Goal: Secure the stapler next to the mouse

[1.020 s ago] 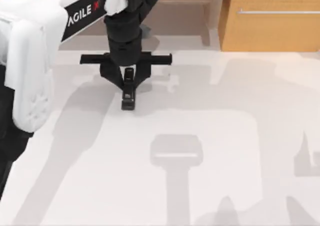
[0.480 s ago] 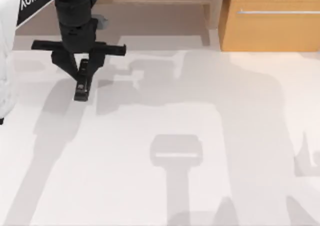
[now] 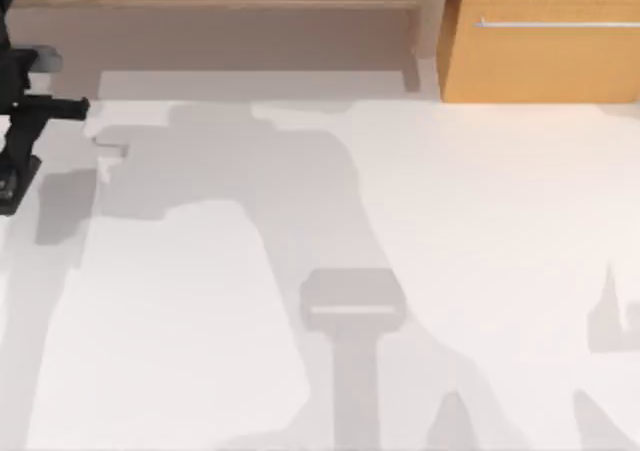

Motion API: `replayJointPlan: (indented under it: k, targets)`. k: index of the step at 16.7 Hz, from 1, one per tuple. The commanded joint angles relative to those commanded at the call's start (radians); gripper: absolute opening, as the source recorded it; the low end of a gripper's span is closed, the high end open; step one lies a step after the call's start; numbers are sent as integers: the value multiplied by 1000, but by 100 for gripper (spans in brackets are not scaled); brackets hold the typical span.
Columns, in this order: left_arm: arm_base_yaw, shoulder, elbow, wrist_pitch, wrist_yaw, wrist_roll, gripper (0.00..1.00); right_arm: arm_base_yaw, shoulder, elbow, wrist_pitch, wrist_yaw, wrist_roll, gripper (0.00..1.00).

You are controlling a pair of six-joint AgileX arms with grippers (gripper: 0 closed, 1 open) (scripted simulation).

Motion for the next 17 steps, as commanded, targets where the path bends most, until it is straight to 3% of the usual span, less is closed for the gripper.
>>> replayJointPlan:
  k: [9, 17]
  targets:
    - [293, -5, 25, 125, 81, 278, 0, 0, 0, 0, 0, 0, 0, 100]
    - [320, -7, 36, 156, 98, 308, 0, 0, 0, 0, 0, 0, 0, 100]
